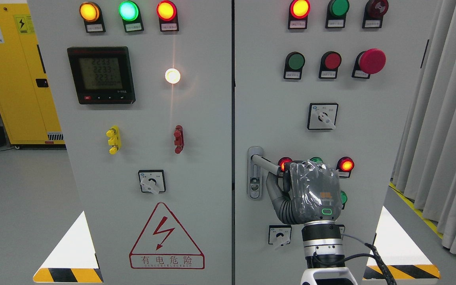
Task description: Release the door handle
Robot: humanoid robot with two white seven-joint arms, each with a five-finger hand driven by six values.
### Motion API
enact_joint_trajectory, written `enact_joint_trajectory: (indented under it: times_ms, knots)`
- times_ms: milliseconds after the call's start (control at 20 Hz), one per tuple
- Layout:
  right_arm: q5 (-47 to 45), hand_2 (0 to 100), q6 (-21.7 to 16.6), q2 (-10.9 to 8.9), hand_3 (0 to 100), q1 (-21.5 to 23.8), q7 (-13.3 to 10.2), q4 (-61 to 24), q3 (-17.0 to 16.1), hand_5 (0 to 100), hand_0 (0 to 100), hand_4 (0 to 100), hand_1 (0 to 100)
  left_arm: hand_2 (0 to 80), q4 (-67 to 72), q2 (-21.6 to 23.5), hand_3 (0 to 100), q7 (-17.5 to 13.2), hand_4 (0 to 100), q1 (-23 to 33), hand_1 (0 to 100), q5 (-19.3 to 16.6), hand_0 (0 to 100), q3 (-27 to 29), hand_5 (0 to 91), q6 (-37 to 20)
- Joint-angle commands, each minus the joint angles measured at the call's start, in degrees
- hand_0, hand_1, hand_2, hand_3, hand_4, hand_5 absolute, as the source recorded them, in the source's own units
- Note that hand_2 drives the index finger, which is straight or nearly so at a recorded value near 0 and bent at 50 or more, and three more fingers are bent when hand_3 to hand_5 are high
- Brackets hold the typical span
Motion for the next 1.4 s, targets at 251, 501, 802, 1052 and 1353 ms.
enact_joint_trajectory:
  times_ms: [251,501,802,1052,1353]
  knots:
    - [0.0,93,0.0,0.03,100,-0.3,0.1,-0.4,-0.1,98,71,98,41,0.0,0.0,0.0,0,0.0,0,0.0,56,0.0,12,-0.1,0.0,0.0]
    - [0.0,93,0.0,0.03,100,-0.4,0.2,-0.4,-0.1,98,71,98,41,0.0,0.0,0.0,0,0.0,0,0.0,56,0.0,12,0.0,0.0,0.0]
    - [-0.1,93,0.0,-0.23,100,0.3,-0.1,-0.4,-0.1,98,71,98,40,0.0,0.0,0.0,0,0.0,0,0.0,56,0.0,12,0.0,0.0,0.0]
    - [-1.6,92,-0.1,-0.49,100,2.4,-0.6,-1.6,0.1,98,71,98,40,0.0,0.0,0.0,0,0.0,0,0.0,56,0.0,12,0.0,0.0,0.0]
    - [-6.1,86,-0.5,-3.47,100,7.1,-5.1,-5.8,0.1,95,72,96,39,0.0,0.0,0.0,0,0.0,0,0.0,56,0.0,12,0.0,0.0,0.0]
